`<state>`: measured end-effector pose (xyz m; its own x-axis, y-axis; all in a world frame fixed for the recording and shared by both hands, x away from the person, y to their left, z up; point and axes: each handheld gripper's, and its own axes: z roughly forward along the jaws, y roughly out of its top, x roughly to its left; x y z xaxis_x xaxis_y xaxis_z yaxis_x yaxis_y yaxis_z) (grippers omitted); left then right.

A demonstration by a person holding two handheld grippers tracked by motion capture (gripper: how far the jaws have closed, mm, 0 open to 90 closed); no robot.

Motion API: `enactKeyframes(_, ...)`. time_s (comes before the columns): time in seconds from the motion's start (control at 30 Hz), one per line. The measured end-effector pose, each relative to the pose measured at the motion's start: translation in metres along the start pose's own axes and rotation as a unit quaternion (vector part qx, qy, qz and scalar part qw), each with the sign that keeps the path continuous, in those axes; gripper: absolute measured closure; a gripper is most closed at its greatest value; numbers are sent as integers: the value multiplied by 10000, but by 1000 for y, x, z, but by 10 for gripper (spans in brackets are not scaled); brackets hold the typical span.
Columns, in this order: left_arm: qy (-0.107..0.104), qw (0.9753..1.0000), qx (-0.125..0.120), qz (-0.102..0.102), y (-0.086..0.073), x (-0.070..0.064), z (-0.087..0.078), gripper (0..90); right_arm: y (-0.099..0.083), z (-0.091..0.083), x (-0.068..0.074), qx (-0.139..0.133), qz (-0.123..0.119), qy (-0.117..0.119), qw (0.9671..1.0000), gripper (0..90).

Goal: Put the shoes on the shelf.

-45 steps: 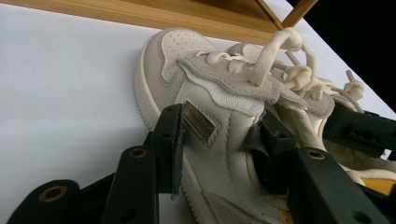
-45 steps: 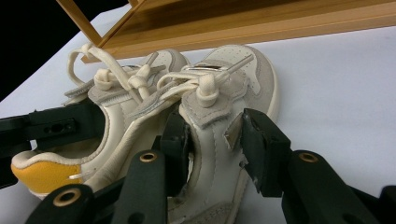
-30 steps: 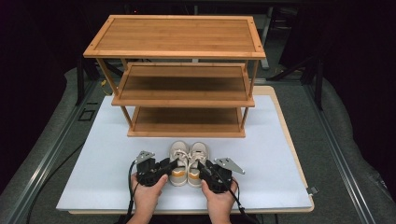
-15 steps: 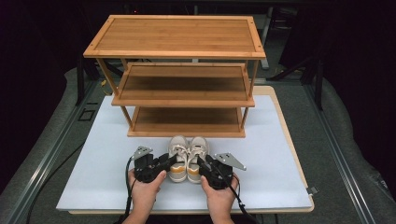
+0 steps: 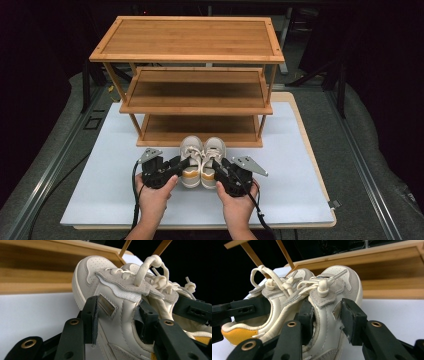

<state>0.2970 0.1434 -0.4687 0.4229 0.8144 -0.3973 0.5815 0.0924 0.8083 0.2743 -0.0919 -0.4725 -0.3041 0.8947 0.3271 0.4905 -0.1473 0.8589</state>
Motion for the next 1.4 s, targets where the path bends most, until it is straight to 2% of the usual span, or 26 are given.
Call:
enactKeyframes(0.27,-2,10000,-21,-33,14,-5,-6,584,17,-5,4,14,-28,-11,10000,634)
enactKeyframes(0.6,55,9998,-169,122,36,-16,-22,584,37,-15,16,-70,-113,58,9999,634)
enactKeyframes(0.63,62,9997,-190,150,38,-18,-23,584,39,-15,18,-167,-118,38,9998,634)
enactKeyframes(0.9,15,9991,-353,221,56,-22,-32,584,58,-22,25,-270,-222,101,9993,634)
enactKeyframes(1.17,-27,9984,-498,276,76,-26,-35,585,78,-24,30,-463,-303,96,9984,632)
enactKeyframes(1.4,-40,9981,-551,265,87,-25,-33,584,91,-20,31,-499,-361,94,9981,633)
